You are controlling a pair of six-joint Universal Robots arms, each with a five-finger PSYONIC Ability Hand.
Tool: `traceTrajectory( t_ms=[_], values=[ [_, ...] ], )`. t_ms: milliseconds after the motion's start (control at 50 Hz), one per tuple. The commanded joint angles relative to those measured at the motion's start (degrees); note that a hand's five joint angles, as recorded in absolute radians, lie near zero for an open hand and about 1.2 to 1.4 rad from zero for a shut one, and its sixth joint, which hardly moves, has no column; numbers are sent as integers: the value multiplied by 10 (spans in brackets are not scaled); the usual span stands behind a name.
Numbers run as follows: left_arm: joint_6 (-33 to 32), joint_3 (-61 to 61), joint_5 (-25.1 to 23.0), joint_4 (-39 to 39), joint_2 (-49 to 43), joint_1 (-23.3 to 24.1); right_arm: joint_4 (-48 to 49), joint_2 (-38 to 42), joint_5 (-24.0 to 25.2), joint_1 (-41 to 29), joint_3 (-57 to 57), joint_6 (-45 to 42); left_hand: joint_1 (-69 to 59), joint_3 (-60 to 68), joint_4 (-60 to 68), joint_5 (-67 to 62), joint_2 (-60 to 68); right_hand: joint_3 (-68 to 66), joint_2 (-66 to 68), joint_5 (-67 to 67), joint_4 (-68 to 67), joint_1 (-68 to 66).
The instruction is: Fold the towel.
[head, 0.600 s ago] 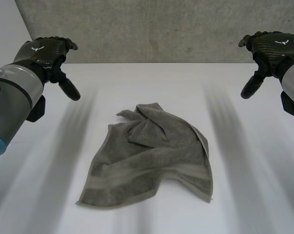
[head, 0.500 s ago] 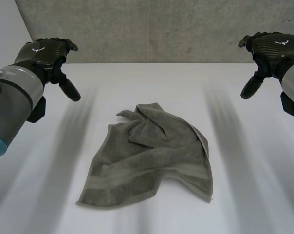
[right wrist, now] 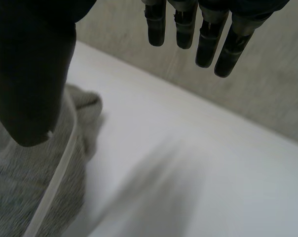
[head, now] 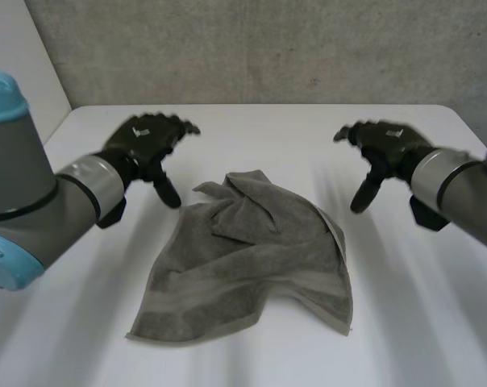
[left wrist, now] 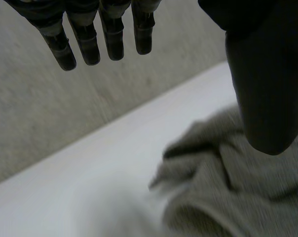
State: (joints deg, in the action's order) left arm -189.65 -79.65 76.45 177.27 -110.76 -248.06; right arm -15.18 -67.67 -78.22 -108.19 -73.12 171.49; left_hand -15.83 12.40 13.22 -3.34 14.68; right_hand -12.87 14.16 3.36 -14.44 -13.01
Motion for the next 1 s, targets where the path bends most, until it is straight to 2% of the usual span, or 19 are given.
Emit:
traceTrajectory(
  t_ms=[20,160,200,220,260,280,320,360,440,540,660,700,840,880,920,940,960,980,1000],
  values=[
    [-63,-23,-3,-3,-59,-5,3,101,3,-10,10,45,26,-24,-32,1,-14,29,-42,-34,44,30],
    [-84,-23,-1,-3,-100,-5,7,155,3,-39,16,76,2,-24,-32,-23,9,29,-42,-34,44,30],
    [-85,-23,-2,-3,-108,-1,9,170,3,-42,17,82,-115,-24,-32,-139,126,29,49,57,44,-61],
    [-85,-23,-2,-3,-108,-1,9,170,3,-42,17,82,-115,-24,-32,-140,127,29,50,58,44,-62],
    [-85,-25,-3,-4,-111,5,12,171,4,-50,19,82,-371,-24,-32,-396,383,29,259,267,44,-271],
    [-85,-25,-3,-4,-111,5,12,171,4,-50,19,82,-373,-24,-32,-398,384,29,260,268,44,-272],
    [-78,-29,-3,-7,-108,7,23,170,4,-55,30,81,-624,-24,-32,-649,636,29,649,657,44,-660],
    [-78,-32,-3,-10,-105,10,32,167,7,-57,36,75,-642,-24,-32,-666,653,29,658,666,44,-670],
    [-77,-37,-3,-17,-95,18,52,161,28,-57,60,70,-642,-24,-32,-667,653,29,658,666,44,-670],
    [-70,-42,1,-36,-50,29,67,143,80,-55,177,35,-642,-24,-32,-667,653,29,658,666,44,-670],
    [24,-58,2,-43,34,41,72,173,98,-69,279,-2,-642,-24,-32,-667,653,29,658,666,44,-670],
    [82,-74,0,-40,77,47,75,205,100,-72,338,-34,-642,-24,-32,-667,653,29,658,666,44,-670],
    [168,-103,0,-3,99,73,74,276,98,-79,378,-77,-642,-24,-32,-667,653,29,658,666,44,-670],
    [181,-107,0,11,94,90,70,291,98,-83,375,-87,-642,-24,-32,-667,653,29,588,596,44,-600],
    [196,-112,2,45,61,124,62,312,95,-88,358,-119,-642,-24,-32,-667,653,29,195,203,44,-207],
    [196,-112,2,45,61,124,62,312,95,-88,358,-119,-642,-24,-32,-667,653,29,193,201,44,-205],
    [199,-111,6,59,38,142,61,319,90,-88,351,-139,-642,-24,-32,-667,653,29,43,51,44,-55],
    [200,-109,14,67,18,157,61,321,82,-87,347,-155,-642,-24,-32,-667,653,29,-32,-24,44,20],
    [200,-109,14,67,18,158,61,321,82,-87,347,-155,-642,-24,-32,-667,653,29,-32,-24,44,21]
  ],
)
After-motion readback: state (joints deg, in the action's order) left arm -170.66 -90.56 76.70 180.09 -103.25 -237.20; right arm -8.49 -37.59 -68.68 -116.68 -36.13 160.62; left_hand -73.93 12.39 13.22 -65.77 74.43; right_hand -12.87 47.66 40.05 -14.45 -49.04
